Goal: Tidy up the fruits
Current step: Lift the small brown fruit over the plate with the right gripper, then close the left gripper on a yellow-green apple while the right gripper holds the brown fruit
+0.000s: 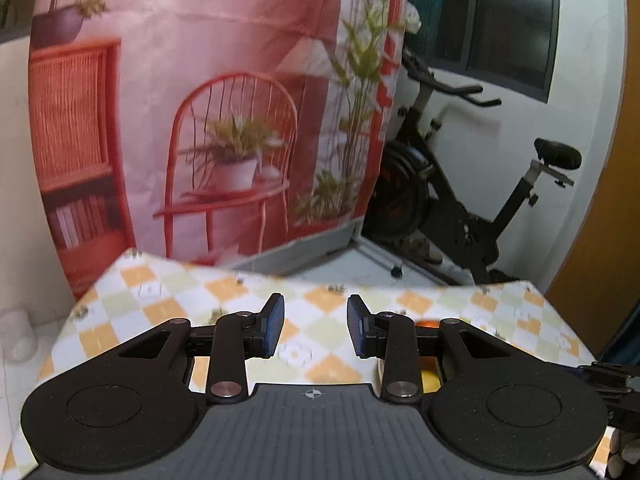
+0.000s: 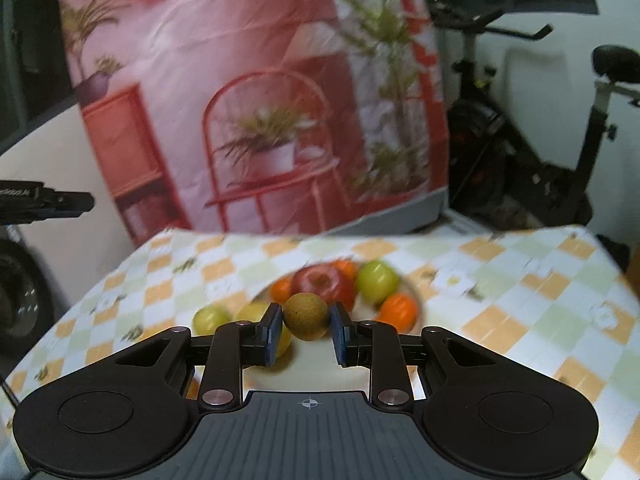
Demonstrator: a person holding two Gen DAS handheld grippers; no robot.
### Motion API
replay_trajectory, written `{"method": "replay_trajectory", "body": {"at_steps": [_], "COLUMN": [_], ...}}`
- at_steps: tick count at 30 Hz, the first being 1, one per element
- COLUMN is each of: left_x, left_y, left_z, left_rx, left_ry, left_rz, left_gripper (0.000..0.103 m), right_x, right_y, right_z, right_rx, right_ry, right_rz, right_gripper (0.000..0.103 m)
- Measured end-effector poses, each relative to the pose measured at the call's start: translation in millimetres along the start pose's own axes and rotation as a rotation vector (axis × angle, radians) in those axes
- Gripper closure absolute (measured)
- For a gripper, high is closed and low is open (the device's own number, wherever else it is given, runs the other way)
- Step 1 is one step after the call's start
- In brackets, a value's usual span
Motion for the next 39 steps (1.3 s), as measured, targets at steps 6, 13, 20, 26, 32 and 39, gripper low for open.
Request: {"method": "replay_trajectory", "body": {"at_steps": [6,13,20,26,32,39], "left_x": [28.1,73.4,118.5,137.6,147.3,149.7], "left_y": [-7.4,-37.6,-63.3,-77.9,-89.8,-92.1], "left_z": [18.4,31.2,26.4,32.3,35.9,37.8], "left_rx": [0.062,0.125,0.156,0.167,0.152,0.124], "left_ry": [-0.057,-0.098,-0.105,-0.153,-0.175,-0.208], "left_rz": [-0.069,-0.188,-0.309,-0.376,-0.419,-0.44], "left_gripper": [0.065,0.064,0.063,0.057,0.054,0.054], "right_x": [4.0,12.9,19.9,28.2,30.8,33.4], "right_y": [3.5,-4.1,-5.1,-8.8,-10.9,-11.7], "right_z": [21.4,28.4,37.5,48.8,53.0,55.1], "right_rx": [0.015,0.028,0.047,0.081,0.091,0.099], "right_ry": [-0.049,-0.058,-0.054,-0.057,-0.055,-0.054], "right_rz": [0.001,-0.026,-0.04,-0.058,-0.064,-0.067], "right_gripper": [0.079,0.079,0.079,0.079,0.079,0.079]}}
Point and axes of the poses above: each gripper's, at about its wrist camera, not at the fingertips, and x roughly the way its jaws point, z to its right, y to its top, the point moved 6 cm from there along x, roughly the way its jaws point, and after that the axes turned 5 degrees about y, right-handed, at the moved point
